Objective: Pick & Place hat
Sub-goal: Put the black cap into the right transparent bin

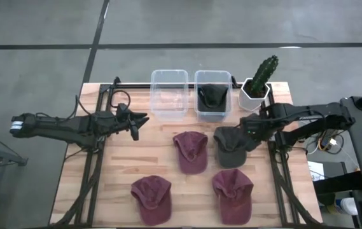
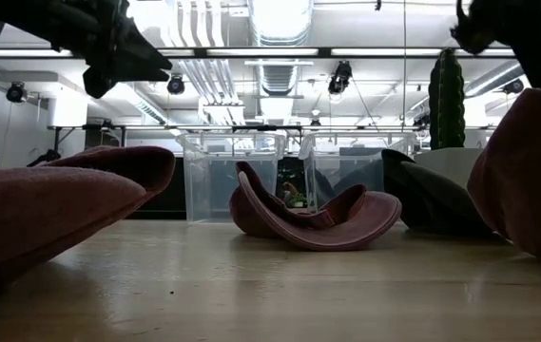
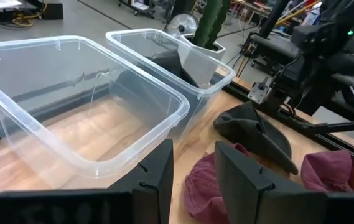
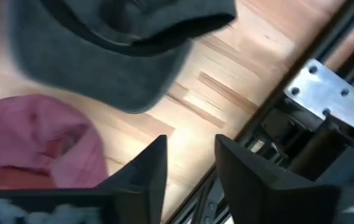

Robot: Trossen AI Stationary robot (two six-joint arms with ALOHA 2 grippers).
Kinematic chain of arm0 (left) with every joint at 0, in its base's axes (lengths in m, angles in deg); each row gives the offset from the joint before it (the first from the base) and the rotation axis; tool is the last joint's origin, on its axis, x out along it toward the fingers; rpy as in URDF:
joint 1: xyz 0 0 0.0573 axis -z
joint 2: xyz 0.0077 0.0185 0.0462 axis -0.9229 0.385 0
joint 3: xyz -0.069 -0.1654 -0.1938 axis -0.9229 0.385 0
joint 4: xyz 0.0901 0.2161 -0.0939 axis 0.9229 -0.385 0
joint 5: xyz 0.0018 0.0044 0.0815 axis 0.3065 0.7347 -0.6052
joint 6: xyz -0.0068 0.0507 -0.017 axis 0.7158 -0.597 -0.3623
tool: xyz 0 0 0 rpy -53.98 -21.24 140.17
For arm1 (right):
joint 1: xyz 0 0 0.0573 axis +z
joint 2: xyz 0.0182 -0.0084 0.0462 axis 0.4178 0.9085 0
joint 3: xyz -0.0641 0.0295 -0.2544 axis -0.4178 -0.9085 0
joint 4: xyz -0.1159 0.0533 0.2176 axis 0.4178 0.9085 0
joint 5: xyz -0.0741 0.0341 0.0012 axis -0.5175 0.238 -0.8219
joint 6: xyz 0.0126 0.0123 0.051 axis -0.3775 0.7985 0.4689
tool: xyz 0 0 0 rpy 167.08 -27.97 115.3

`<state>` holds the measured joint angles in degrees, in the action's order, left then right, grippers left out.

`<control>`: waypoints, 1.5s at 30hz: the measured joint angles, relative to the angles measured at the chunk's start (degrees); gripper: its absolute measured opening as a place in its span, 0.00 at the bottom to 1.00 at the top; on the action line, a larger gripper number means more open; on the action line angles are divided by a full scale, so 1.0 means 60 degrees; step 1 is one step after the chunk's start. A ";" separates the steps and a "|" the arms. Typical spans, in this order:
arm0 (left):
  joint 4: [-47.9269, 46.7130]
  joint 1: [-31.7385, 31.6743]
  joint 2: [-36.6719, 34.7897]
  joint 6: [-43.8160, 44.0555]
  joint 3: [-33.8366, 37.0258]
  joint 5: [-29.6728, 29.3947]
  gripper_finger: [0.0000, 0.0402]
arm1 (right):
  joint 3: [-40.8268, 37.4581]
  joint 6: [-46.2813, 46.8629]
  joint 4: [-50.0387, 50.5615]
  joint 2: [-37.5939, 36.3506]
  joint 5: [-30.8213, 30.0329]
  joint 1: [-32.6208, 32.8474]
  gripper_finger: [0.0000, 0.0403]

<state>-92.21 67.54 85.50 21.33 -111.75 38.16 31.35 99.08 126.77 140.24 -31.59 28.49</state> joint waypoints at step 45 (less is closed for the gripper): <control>0.0073 0.0004 0.0033 0.0286 -0.0011 0.0198 0.27 | -0.6789 0.3446 -0.7968 -0.2184 -0.0352 -0.0007 0.65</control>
<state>-91.77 67.56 85.70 23.04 -111.81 39.35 -9.38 119.76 78.96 127.13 -33.71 28.45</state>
